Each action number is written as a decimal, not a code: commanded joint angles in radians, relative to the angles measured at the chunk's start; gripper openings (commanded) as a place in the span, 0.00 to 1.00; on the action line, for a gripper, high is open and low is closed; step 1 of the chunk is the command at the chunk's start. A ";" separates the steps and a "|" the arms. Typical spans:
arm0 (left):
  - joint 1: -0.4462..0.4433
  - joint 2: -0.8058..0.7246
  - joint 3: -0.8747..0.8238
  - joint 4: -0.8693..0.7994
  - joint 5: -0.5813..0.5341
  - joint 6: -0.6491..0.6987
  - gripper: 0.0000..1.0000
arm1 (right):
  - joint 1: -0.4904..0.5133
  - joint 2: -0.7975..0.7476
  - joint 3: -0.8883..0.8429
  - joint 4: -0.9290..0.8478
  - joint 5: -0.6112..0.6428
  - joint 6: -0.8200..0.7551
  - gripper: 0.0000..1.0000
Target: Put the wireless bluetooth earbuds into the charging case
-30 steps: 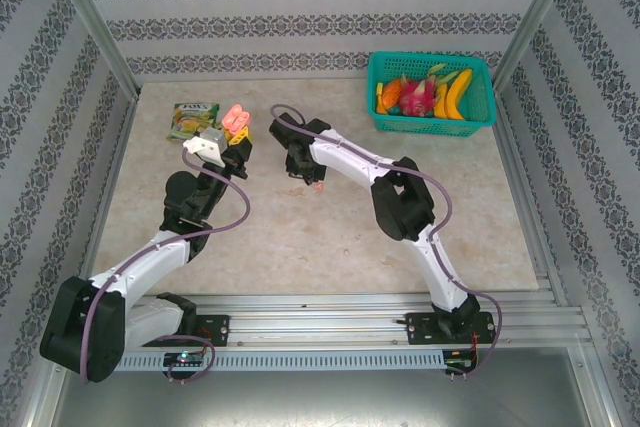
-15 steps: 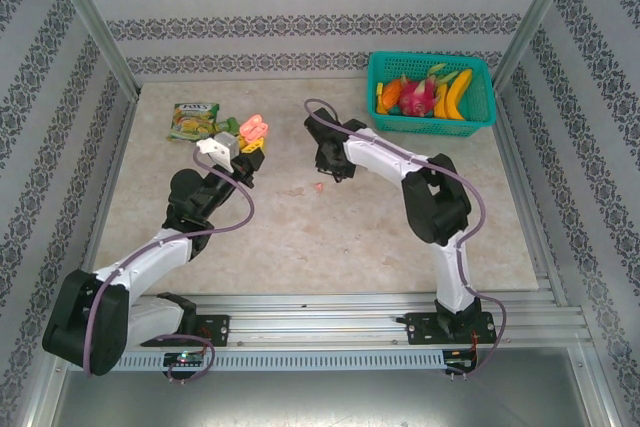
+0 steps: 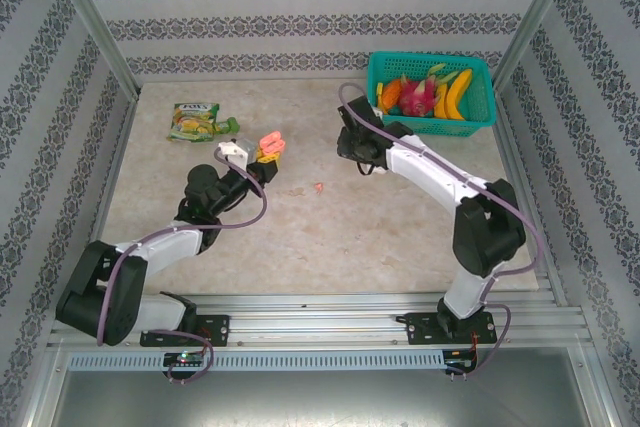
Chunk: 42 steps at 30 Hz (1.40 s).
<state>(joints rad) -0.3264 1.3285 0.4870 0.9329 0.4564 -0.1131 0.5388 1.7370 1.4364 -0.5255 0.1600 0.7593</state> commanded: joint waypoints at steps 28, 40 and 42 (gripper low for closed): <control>-0.203 0.229 0.409 -0.058 0.026 0.184 0.00 | 0.104 -0.486 -0.298 0.667 -0.126 -0.140 0.30; -0.226 0.229 0.445 -0.075 -0.065 0.211 0.00 | 0.116 -0.490 -0.356 0.762 -0.137 -0.074 0.31; -0.227 0.231 0.449 -0.074 -0.071 0.208 0.00 | 0.119 -0.488 -0.366 0.784 -0.136 -0.077 0.31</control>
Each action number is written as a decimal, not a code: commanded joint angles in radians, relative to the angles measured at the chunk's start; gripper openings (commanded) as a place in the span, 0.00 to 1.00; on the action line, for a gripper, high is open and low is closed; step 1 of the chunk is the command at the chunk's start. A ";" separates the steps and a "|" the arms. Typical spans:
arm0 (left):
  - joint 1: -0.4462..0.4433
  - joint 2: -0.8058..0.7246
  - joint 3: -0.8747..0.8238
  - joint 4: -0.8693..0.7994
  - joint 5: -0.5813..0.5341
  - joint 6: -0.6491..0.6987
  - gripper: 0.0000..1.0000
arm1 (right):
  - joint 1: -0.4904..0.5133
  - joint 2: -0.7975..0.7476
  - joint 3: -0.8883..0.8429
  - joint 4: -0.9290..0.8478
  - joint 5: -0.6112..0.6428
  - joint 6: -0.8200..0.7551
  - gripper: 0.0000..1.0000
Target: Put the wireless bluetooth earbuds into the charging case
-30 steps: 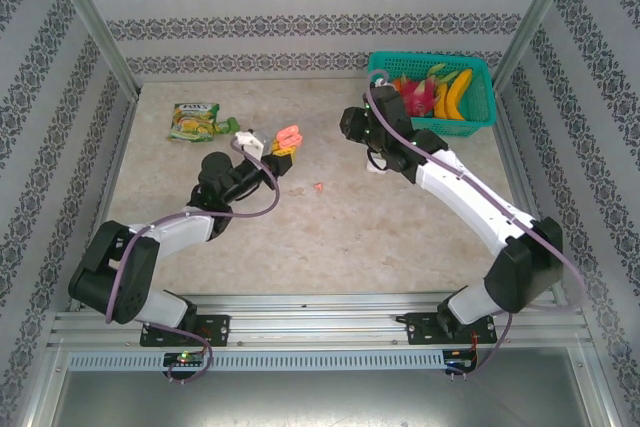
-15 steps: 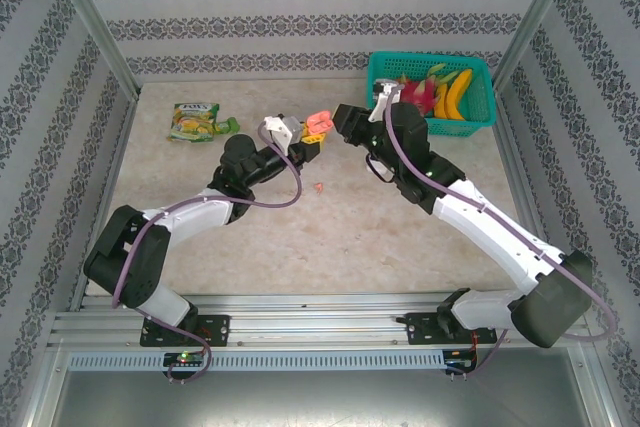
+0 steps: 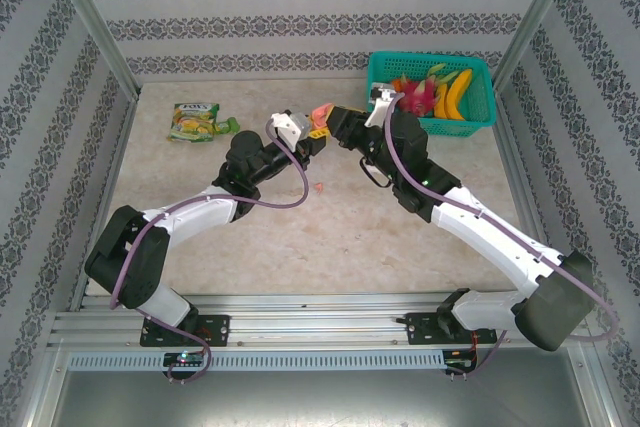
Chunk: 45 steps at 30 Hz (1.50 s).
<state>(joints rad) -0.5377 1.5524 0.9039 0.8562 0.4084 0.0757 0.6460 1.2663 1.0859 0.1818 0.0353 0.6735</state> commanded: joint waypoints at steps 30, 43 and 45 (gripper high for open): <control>-0.025 -0.001 0.050 0.012 -0.015 -0.014 0.00 | 0.023 0.071 -0.047 0.186 -0.017 0.037 0.30; -0.025 -0.025 0.046 0.015 -0.008 -0.024 0.00 | 0.009 0.082 -0.075 0.189 -0.013 0.052 0.30; -0.026 -0.029 0.047 0.016 -0.008 -0.023 0.00 | 0.006 0.084 -0.076 0.188 -0.017 0.054 0.30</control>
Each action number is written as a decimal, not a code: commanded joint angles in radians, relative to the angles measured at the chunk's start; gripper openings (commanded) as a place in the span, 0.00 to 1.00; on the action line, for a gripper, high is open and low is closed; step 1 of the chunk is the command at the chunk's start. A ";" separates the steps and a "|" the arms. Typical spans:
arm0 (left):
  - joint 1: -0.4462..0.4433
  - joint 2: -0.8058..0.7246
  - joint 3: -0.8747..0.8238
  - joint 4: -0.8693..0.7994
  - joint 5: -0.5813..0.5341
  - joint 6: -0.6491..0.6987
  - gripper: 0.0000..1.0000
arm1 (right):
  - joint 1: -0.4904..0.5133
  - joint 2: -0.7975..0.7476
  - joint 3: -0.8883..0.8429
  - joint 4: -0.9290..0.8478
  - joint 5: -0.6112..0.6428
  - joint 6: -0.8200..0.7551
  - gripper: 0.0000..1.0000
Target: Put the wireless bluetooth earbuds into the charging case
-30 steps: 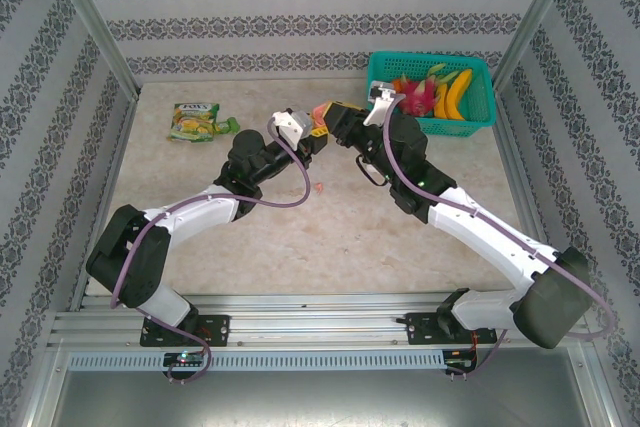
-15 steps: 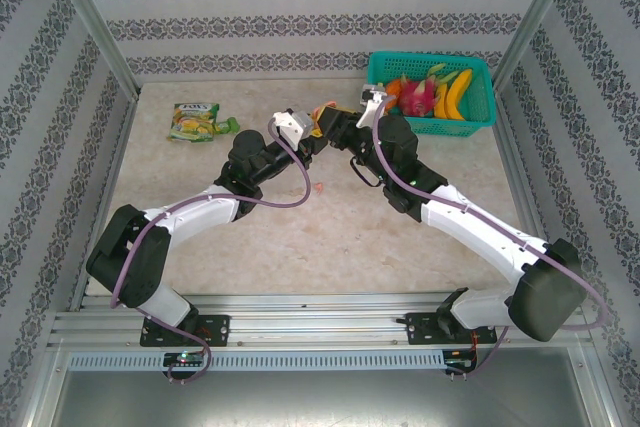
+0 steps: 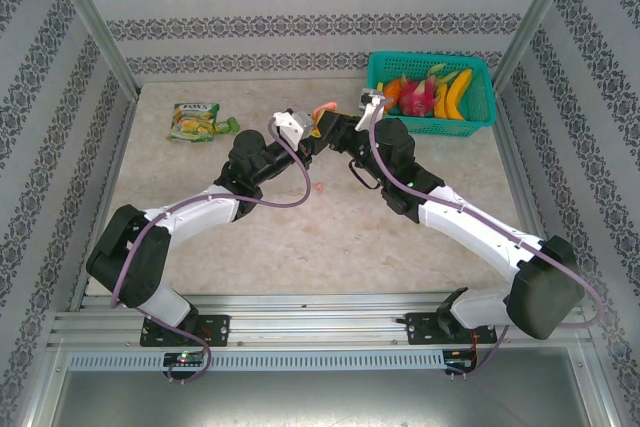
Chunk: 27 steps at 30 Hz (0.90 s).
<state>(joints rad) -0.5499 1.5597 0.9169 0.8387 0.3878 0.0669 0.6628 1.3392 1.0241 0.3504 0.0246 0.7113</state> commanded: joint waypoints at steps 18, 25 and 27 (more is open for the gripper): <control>-0.022 -0.036 0.036 0.040 0.012 -0.023 0.00 | 0.015 0.046 -0.047 0.096 0.081 0.094 0.28; -0.022 -0.043 0.037 0.039 0.010 -0.020 0.00 | 0.027 0.052 -0.053 0.074 0.076 0.036 0.28; -0.022 -0.044 0.038 0.041 0.011 -0.019 0.00 | 0.035 0.052 -0.053 0.062 0.083 0.005 0.27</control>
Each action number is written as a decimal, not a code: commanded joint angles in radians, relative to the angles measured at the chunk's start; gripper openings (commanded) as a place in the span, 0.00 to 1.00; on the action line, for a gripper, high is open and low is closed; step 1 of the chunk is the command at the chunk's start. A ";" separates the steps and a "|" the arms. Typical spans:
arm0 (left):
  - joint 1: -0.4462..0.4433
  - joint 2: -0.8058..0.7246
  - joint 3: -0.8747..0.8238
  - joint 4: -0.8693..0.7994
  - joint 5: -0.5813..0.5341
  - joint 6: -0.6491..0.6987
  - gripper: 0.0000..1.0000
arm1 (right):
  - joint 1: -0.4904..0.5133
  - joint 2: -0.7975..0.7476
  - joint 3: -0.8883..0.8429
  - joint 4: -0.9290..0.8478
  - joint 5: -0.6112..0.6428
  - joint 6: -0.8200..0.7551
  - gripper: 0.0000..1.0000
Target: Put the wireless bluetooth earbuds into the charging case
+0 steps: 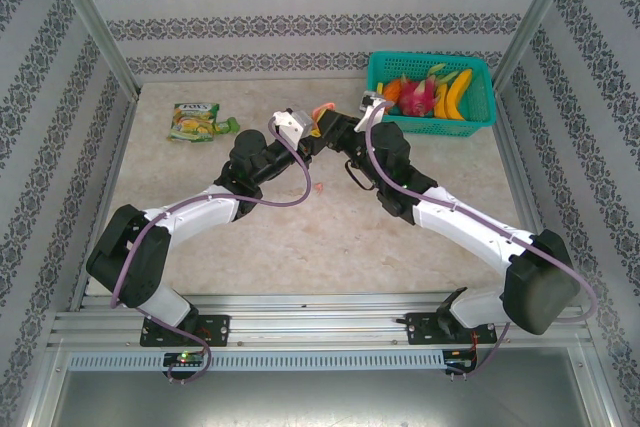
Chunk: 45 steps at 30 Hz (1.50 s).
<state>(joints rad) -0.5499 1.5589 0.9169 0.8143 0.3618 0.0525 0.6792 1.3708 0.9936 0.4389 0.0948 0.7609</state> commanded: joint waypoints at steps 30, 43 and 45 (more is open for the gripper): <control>-0.025 -0.041 0.008 0.080 0.037 -0.023 0.00 | 0.000 0.019 0.050 -0.146 -0.017 -0.024 0.53; -0.025 -0.035 0.005 0.098 0.036 -0.033 0.00 | -0.038 -0.010 0.091 -0.143 -0.055 0.031 0.63; -0.025 -0.035 0.005 0.097 0.037 -0.032 0.00 | -0.046 -0.026 0.081 -0.142 -0.053 0.036 0.64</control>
<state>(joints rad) -0.5514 1.5589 0.9157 0.8009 0.3653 0.0368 0.6476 1.3735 1.0653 0.3191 0.0582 0.7761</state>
